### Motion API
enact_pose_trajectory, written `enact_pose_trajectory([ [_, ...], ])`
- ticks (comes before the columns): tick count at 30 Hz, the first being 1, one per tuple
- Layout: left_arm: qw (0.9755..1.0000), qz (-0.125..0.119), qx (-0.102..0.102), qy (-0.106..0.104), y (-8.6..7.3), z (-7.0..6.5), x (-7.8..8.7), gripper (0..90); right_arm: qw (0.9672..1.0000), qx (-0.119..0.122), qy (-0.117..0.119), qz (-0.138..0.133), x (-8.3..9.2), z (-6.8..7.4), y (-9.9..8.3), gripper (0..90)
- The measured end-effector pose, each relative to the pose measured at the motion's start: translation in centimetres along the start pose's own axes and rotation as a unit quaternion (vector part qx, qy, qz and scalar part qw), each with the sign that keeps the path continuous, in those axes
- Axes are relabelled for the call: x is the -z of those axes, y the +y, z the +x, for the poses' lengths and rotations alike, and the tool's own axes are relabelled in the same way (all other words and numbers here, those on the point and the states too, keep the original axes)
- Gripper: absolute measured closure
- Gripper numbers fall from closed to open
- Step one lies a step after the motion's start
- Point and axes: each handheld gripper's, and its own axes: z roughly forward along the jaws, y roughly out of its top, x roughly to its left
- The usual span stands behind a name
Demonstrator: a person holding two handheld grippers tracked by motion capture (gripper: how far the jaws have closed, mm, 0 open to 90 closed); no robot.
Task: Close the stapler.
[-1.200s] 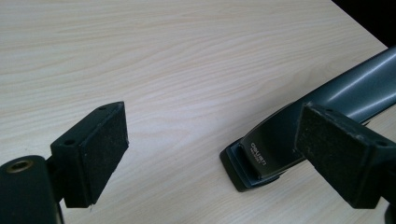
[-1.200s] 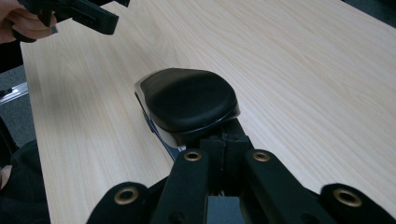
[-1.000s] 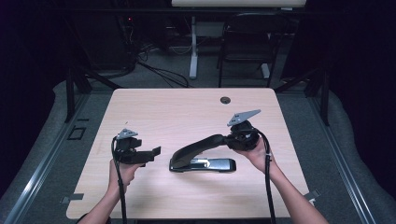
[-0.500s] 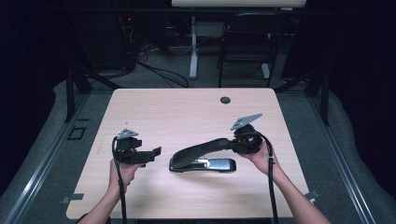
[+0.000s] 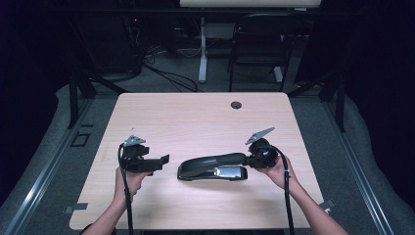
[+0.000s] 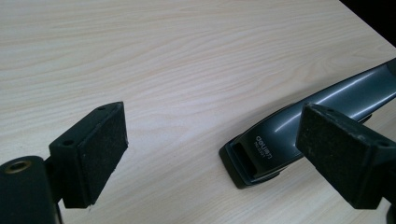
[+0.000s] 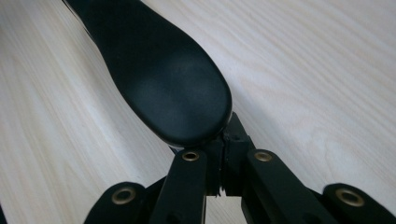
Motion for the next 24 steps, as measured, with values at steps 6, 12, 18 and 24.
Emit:
enact_pose_trajectory([
  [6,1.0000,-0.001,-0.001,-0.001,0.0,0.0,0.1,9.2,0.9991,-0.020,-0.021,0.032,-0.4,-0.7,-0.7,88.9],
  [12,1.0000,0.000,-0.002,0.000,0.0,-0.1,0.0,9.1,0.9972,-0.043,-0.049,-0.036,3.2,-1.8,-0.5,88.4],
  [18,1.0000,0.000,-0.003,-0.001,0.0,-0.2,-0.1,9.1,0.9960,-0.001,-0.026,-0.085,4.4,0.8,1.0,88.6],
  [24,1.0000,0.000,-0.003,-0.001,0.0,-0.2,-0.1,9.0,0.9983,0.016,-0.025,-0.051,2.7,1.5,1.3,90.0],
])
